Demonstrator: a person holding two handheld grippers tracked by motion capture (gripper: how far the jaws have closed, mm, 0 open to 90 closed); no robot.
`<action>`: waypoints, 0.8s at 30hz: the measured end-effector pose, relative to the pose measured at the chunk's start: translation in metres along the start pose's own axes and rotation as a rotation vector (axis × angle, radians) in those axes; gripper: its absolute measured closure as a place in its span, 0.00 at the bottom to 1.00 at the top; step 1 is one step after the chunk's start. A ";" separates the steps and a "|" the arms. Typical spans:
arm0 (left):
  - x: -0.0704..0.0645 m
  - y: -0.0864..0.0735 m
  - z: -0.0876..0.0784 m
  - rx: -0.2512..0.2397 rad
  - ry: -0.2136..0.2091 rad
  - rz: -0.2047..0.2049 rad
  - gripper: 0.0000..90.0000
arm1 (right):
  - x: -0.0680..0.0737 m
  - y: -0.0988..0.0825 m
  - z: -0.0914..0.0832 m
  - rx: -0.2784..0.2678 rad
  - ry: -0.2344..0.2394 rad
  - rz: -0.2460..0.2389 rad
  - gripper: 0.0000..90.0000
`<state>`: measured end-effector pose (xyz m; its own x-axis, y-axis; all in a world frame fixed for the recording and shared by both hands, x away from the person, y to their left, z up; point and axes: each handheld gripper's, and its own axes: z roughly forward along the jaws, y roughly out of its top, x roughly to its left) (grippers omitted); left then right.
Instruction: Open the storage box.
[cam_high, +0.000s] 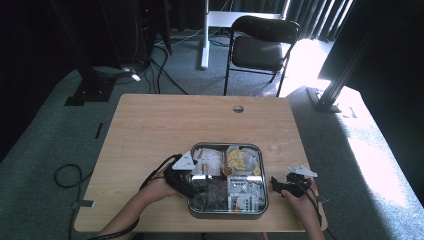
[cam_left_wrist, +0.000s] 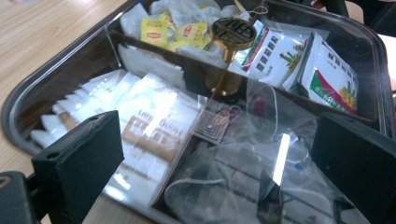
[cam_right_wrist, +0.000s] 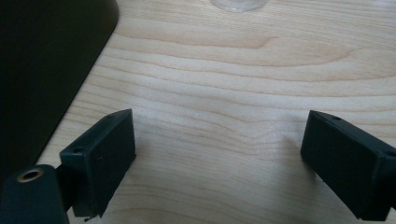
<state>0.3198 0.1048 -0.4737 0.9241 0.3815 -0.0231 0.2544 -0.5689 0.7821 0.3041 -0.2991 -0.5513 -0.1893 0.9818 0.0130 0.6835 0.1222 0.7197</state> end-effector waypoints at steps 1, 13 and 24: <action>-0.002 0.002 0.003 -0.001 -0.007 0.006 0.03 | 0.000 0.000 0.000 0.000 0.000 0.000 0.11; -0.008 0.015 0.017 0.001 -0.030 0.021 0.05 | 0.000 0.000 0.000 0.000 0.000 0.000 0.11; -0.009 0.028 0.035 0.028 -0.038 0.034 0.06 | 0.000 0.000 0.000 0.000 0.000 0.000 0.11</action>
<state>0.3288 0.0604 -0.4734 0.9425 0.3336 -0.0209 0.2299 -0.6017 0.7649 0.3041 -0.2991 -0.5513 -0.1896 0.9818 0.0129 0.6832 0.1225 0.7198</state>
